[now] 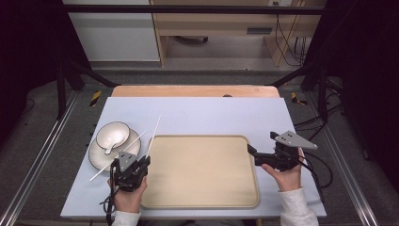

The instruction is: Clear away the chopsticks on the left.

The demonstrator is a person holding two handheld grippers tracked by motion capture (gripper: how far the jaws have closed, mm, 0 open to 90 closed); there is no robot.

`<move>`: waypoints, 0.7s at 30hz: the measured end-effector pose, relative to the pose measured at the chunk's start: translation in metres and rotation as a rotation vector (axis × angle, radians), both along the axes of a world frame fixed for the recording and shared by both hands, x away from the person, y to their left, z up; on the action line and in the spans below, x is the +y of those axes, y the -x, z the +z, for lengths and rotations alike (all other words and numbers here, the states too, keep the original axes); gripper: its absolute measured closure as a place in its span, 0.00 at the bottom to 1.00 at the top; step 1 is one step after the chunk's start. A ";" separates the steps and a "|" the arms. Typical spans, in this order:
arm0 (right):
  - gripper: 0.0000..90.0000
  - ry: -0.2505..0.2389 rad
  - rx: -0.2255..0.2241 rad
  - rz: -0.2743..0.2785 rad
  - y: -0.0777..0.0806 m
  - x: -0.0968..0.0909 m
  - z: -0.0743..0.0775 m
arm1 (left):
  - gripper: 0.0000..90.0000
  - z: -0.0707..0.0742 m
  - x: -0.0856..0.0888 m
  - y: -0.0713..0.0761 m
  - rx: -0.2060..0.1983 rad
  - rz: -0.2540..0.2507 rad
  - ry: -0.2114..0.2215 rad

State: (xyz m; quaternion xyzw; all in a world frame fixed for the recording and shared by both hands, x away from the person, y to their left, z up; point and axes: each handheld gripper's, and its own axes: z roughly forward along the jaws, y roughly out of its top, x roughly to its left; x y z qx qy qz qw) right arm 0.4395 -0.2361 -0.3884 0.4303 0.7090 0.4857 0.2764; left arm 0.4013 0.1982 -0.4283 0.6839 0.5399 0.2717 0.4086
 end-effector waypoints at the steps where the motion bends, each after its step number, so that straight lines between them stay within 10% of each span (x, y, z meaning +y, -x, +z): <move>1: 0.05 0.000 0.000 0.000 0.000 0.000 0.000 | 0.94 -0.003 -0.001 0.003 -0.001 0.001 0.014; 21: 0.06 0.016 0.026 0.010 -0.003 0.005 -0.005 | 0.94 -0.044 -0.014 0.007 0.065 0.035 0.009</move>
